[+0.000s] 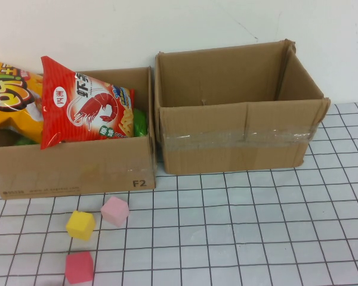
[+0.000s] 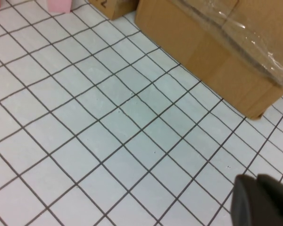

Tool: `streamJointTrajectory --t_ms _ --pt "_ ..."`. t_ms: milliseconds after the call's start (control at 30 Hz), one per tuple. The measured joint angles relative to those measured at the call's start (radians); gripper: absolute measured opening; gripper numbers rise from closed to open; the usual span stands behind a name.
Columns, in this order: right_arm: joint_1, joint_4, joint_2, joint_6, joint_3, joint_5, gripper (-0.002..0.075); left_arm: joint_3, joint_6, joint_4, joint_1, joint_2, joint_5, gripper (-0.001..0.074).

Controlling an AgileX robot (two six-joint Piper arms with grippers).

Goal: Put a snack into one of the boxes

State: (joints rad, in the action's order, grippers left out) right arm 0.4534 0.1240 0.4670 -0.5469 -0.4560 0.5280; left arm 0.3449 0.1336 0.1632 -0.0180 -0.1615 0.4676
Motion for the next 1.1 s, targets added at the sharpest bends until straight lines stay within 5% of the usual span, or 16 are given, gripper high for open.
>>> streamJointTrajectory --t_ms 800,1100 --pt "0.0 0.014 -0.022 0.0 0.054 0.043 -0.0001 -0.012 0.002 0.019 -0.004 0.0 -0.014 -0.0001" --pt "0.0 0.014 -0.024 -0.002 0.054 0.049 -0.0001 -0.197 -0.02 -0.088 -0.004 0.108 -0.072 -0.0001"
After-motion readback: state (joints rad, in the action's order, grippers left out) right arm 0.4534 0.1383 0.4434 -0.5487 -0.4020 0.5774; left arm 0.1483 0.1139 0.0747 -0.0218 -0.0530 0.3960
